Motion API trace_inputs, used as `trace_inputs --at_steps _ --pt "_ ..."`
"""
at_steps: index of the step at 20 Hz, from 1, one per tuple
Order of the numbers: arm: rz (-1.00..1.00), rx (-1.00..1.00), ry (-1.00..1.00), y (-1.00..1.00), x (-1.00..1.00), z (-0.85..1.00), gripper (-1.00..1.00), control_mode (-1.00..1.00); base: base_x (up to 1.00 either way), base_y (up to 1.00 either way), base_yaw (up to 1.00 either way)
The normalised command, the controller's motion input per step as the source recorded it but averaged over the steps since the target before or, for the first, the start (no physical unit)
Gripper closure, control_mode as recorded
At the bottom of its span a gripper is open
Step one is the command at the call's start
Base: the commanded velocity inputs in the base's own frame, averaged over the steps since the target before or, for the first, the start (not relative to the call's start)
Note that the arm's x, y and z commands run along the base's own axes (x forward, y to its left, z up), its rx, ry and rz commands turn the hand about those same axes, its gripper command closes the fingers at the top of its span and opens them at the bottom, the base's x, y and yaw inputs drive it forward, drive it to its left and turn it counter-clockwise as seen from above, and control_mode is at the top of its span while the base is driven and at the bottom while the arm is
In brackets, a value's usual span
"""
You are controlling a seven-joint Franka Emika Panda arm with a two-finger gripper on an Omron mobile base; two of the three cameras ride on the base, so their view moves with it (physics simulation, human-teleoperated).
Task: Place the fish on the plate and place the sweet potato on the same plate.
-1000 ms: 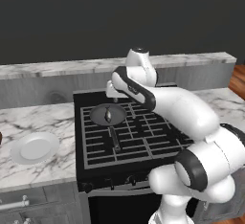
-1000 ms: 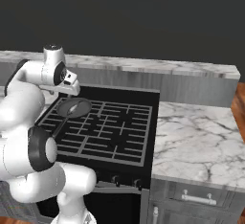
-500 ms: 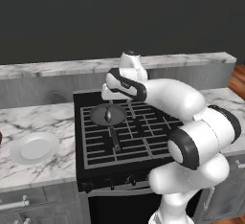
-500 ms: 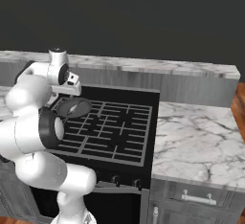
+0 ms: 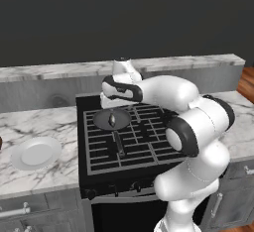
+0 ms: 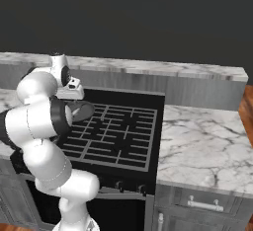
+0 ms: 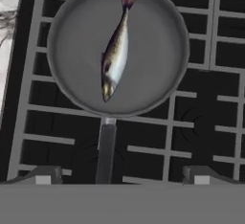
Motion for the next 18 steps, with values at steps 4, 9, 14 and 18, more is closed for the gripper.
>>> trace_inputs --at_steps 4,9,14,18 --pt "0.00 0.00 0.00 0.07 0.26 -0.23 -1.00 -1.00 0.00 0.00 0.00" --pt "0.00 0.00 0.00 0.01 0.30 -0.23 -1.00 -1.00 0.00 0.00 0.00" --pt "0.00 0.00 0.00 0.01 0.28 -0.30 -1.00 -1.00 0.00 0.00 0.00" --pt "0.00 0.00 0.00 0.05 0.33 -0.30 -1.00 -1.00 0.00 0.00 0.00"
